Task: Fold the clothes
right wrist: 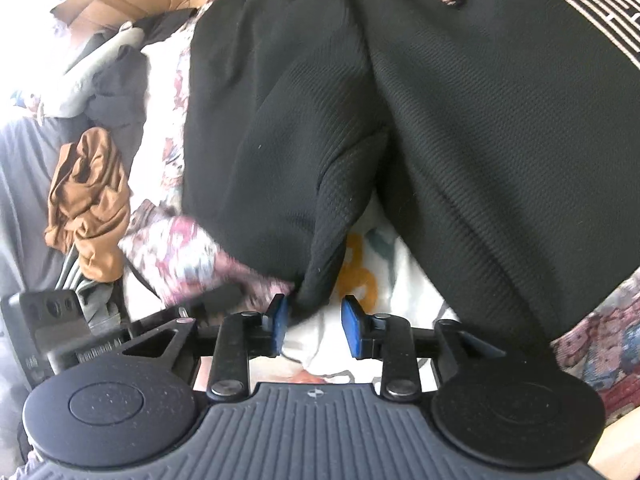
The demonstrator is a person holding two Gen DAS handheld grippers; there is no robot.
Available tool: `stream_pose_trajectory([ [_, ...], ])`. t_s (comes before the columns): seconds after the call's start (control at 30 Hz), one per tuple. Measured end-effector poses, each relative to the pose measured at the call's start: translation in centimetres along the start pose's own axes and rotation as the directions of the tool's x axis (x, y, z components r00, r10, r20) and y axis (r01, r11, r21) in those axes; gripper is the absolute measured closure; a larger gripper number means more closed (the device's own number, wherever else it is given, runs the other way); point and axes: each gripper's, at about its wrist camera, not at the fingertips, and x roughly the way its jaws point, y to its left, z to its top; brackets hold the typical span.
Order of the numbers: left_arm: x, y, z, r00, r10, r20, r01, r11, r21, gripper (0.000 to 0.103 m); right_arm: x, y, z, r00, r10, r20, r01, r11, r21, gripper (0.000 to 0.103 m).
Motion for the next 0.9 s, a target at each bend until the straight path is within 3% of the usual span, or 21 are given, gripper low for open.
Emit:
stream_pose_trajectory([
  [0.27,0.2,1.2,1.5,0.999,-0.05,0.019,0.052,0.991,-0.126,0.075,1.9,1.1,0.2,0.999,0.049,-0.019,-0.048,0.999,0.018,0.072],
  [0.53,-0.2,1.6,2.4,0.995,-0.092,0.035,0.097,0.98,-0.175,0.075,4.0,1.0,0.6,0.996,0.093,0.007,-0.093,0.991,0.1,0.07],
  [0.57,-0.2,1.6,2.4,0.995,-0.095,0.037,0.1,0.979,-0.176,0.075,4.1,1.0,0.6,0.995,0.098,0.013,-0.099,0.989,0.109,0.078],
  [0.6,-0.4,1.6,2.4,0.994,-0.098,0.039,0.104,0.978,-0.179,0.075,4.0,0.9,0.6,0.995,0.101,0.017,-0.102,0.989,0.111,0.097],
  [0.63,-0.6,1.6,2.4,0.994,-0.101,0.041,0.107,0.977,-0.182,0.075,3.9,0.8,0.6,0.995,0.102,0.016,-0.103,0.988,0.111,0.103],
  [0.9,-2.1,0.5,1.5,0.992,-0.113,0.053,0.122,0.973,-0.194,0.077,0.2,0.9,0.3,0.997,0.074,-0.037,-0.073,0.997,0.013,0.103],
])
